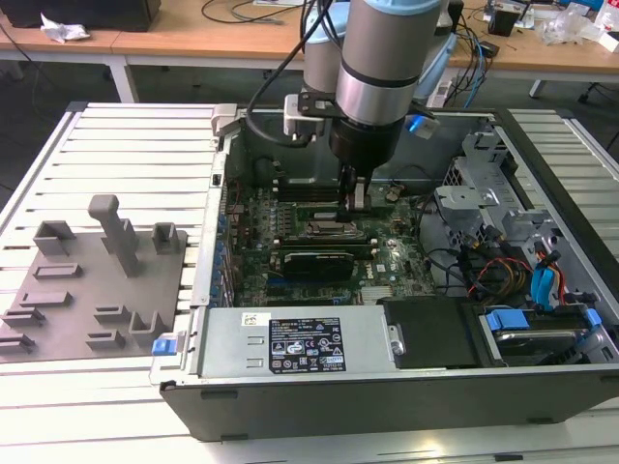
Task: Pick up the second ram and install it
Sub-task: 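Insert the second ram into the second slot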
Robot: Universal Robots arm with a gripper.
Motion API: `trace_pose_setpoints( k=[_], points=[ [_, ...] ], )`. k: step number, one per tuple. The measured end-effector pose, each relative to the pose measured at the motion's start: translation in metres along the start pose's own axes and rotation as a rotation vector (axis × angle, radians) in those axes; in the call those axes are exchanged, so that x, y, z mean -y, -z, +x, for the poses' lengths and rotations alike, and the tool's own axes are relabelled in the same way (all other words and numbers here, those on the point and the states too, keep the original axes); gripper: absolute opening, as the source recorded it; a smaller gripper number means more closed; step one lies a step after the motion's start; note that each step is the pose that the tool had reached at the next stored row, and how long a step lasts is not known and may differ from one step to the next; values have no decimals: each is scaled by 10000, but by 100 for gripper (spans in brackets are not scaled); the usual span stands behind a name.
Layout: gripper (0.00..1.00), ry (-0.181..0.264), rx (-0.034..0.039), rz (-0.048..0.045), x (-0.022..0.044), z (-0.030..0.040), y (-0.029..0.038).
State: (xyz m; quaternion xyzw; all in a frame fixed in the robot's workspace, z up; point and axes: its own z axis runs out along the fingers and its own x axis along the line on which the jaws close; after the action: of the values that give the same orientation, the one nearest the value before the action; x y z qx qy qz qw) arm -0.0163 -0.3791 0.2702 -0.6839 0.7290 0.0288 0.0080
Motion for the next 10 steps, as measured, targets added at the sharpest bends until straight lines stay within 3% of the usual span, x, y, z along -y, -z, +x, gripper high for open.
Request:
trace_pose_setpoints(
  k=[2,4,10],
  points=[
    [14,0,2,1,-5,-93,-9],
    [14,0,1,1,-8,-133,-27],
    [14,0,1,0,-7,-144,-92]
  ],
)
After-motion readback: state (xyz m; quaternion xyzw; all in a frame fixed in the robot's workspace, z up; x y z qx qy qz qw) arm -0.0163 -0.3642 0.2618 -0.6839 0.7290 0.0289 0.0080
